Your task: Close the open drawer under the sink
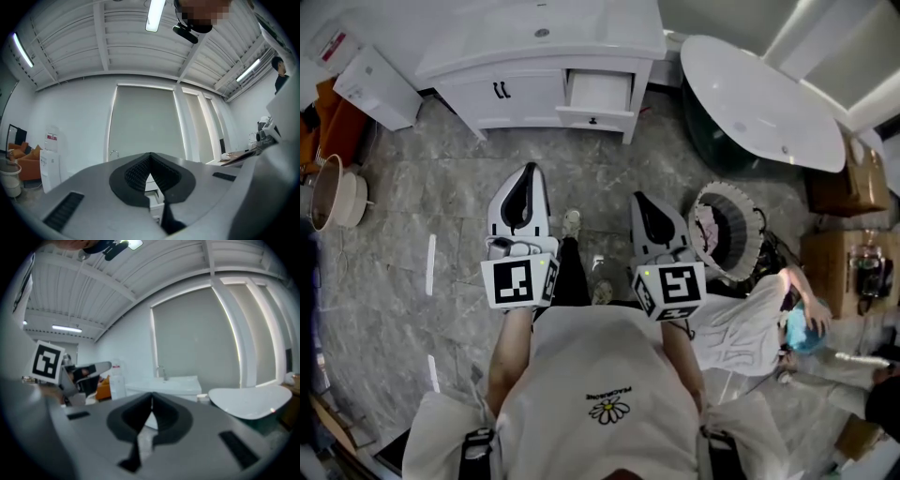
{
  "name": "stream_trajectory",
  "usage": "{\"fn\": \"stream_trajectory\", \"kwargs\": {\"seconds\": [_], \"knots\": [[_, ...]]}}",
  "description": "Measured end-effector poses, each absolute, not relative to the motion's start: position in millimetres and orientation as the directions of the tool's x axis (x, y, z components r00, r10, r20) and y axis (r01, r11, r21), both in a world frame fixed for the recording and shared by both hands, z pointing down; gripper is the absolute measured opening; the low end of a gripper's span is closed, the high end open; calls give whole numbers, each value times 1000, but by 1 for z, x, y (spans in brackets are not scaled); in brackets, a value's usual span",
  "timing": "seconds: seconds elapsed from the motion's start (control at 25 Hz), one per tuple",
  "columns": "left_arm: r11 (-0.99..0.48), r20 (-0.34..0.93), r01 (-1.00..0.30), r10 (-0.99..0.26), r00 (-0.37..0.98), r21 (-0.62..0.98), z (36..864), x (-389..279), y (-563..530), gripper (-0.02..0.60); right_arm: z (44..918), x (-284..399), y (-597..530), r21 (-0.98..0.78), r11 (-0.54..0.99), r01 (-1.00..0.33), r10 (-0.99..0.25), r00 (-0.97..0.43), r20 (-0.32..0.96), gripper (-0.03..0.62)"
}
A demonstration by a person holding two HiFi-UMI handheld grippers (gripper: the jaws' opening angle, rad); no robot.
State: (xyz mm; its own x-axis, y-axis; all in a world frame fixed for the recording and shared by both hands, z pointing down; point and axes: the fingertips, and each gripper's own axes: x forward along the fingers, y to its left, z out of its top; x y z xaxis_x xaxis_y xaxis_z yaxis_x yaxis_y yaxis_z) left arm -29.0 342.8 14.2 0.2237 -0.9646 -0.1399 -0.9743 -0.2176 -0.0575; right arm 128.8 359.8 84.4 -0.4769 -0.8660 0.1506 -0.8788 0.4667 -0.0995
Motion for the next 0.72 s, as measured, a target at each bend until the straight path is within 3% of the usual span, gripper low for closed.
{"fn": "stream_trajectory", "kwargs": {"seconds": [0.32, 0.72], "knots": [[-240, -154, -971, -959, 239, -10, 27, -29, 290, 12, 89, 137, 310, -87, 414, -906, -895, -422, 146, 29], [-279, -180, -960, -945, 272, 13, 18, -57, 179, 12, 74, 100, 204, -65, 400, -914, -904, -406, 138, 29]]}}
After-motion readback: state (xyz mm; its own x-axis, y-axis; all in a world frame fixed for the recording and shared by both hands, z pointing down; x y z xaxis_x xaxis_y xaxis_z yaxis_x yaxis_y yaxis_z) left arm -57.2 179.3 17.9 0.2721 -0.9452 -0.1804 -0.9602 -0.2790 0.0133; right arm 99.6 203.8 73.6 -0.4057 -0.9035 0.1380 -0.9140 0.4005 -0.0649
